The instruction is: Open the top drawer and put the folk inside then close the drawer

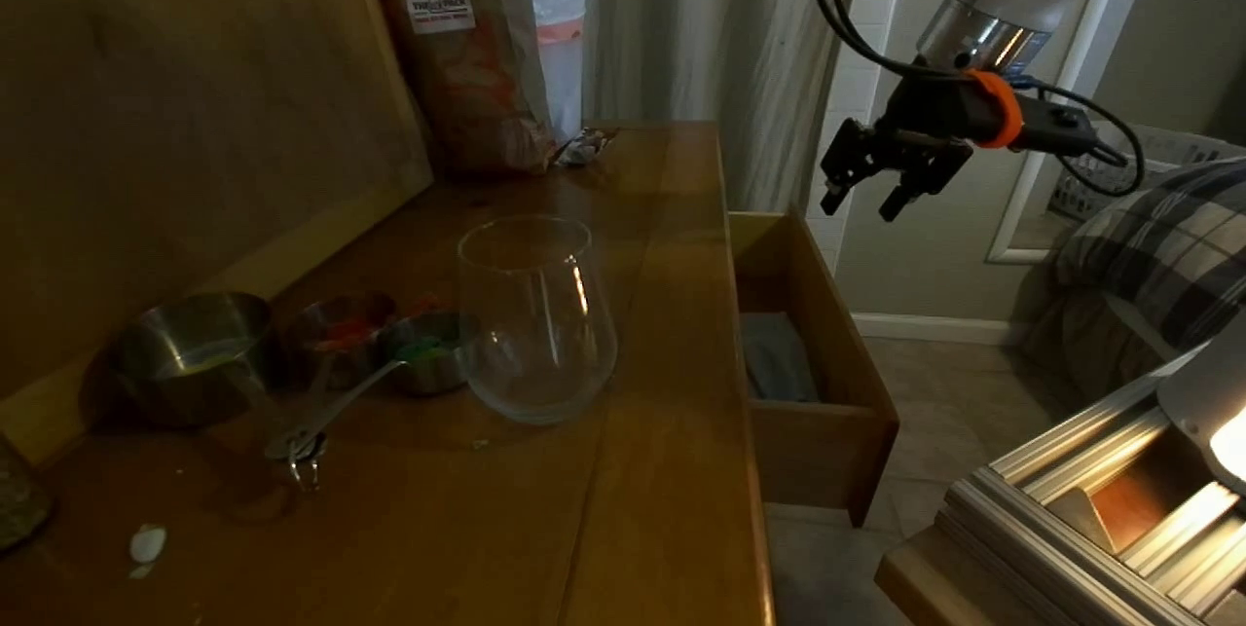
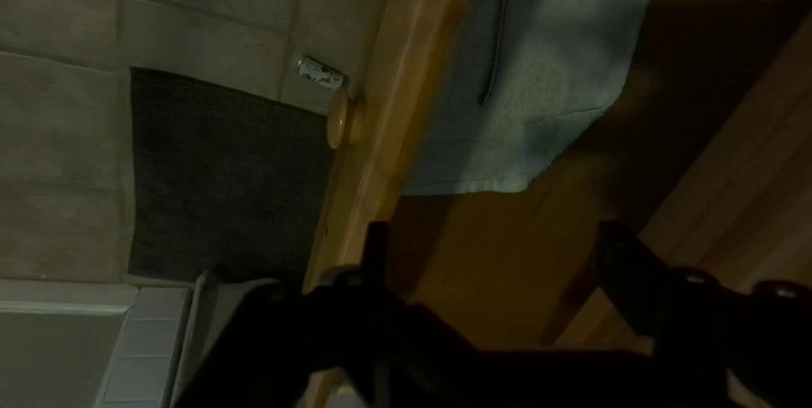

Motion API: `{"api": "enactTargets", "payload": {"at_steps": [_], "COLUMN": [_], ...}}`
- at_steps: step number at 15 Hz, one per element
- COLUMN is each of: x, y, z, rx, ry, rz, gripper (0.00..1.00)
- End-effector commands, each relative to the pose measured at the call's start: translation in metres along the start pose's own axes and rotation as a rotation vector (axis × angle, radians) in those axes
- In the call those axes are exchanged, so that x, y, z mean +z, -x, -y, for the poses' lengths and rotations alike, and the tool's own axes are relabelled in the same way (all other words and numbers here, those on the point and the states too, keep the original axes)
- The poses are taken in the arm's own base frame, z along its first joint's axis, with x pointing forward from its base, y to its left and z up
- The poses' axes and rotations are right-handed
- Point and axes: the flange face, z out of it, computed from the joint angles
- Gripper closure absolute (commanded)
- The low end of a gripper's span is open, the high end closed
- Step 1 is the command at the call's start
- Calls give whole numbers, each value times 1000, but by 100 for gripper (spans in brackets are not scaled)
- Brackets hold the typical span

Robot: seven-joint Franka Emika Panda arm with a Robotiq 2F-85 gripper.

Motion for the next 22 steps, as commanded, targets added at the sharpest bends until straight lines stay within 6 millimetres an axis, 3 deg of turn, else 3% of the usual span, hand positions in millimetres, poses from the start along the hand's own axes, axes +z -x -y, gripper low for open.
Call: {"api": "enactTargets", "payload": {"at_steps": [1,8,11,18,22], "x": [9,18,32,74,91], "y": [-12,-23,-21,-35,-39], "z": [-23,-75,-78,-63,-65], "rx": [27,126,138,135,133], "ry": [-30,36,37,-94,-68], "rz": [-10,7,35,34,53], "gripper": [48,97,100,100,100]}}
